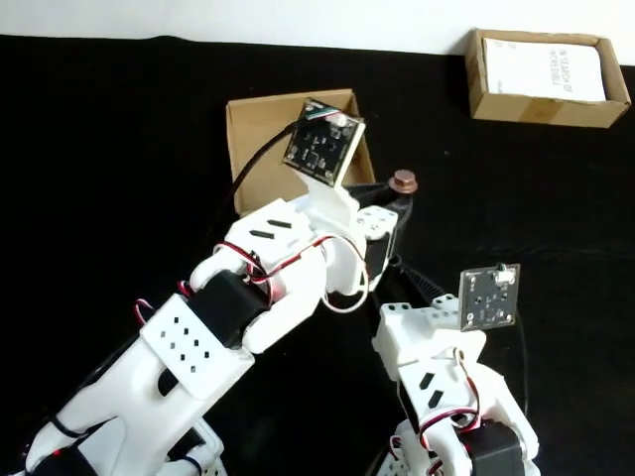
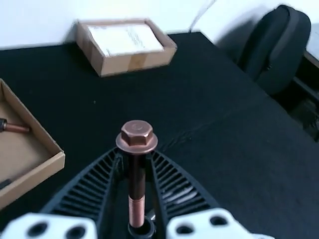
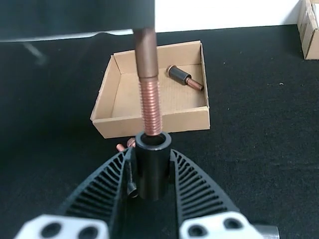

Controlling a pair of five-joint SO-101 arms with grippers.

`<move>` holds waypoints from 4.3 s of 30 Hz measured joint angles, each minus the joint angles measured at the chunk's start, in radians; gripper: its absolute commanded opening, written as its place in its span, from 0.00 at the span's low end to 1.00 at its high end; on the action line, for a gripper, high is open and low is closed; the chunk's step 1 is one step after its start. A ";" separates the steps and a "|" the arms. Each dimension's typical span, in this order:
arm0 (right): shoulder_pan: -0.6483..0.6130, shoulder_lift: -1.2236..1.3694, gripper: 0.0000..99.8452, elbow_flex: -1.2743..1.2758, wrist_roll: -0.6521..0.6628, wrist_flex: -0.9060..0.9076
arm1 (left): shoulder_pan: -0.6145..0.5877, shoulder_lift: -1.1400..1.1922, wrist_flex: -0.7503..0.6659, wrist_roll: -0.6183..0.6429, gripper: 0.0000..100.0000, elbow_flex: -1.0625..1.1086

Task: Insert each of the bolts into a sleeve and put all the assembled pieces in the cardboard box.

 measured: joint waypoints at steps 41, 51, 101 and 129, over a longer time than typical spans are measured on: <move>0.029 -0.006 0.01 0.015 0.002 -0.035 | 0.095 -0.115 0.413 0.008 0.21 0.046; 0.184 0.068 0.01 -0.028 -0.081 -0.092 | -0.094 -0.410 0.422 -0.077 0.02 0.060; -0.095 2.378 0.01 -1.502 1.189 -0.244 | -1.102 -1.145 0.252 0.103 0.02 1.208; -0.083 1.938 0.14 -1.594 0.809 0.657 | -1.102 -1.145 0.255 0.104 0.03 1.208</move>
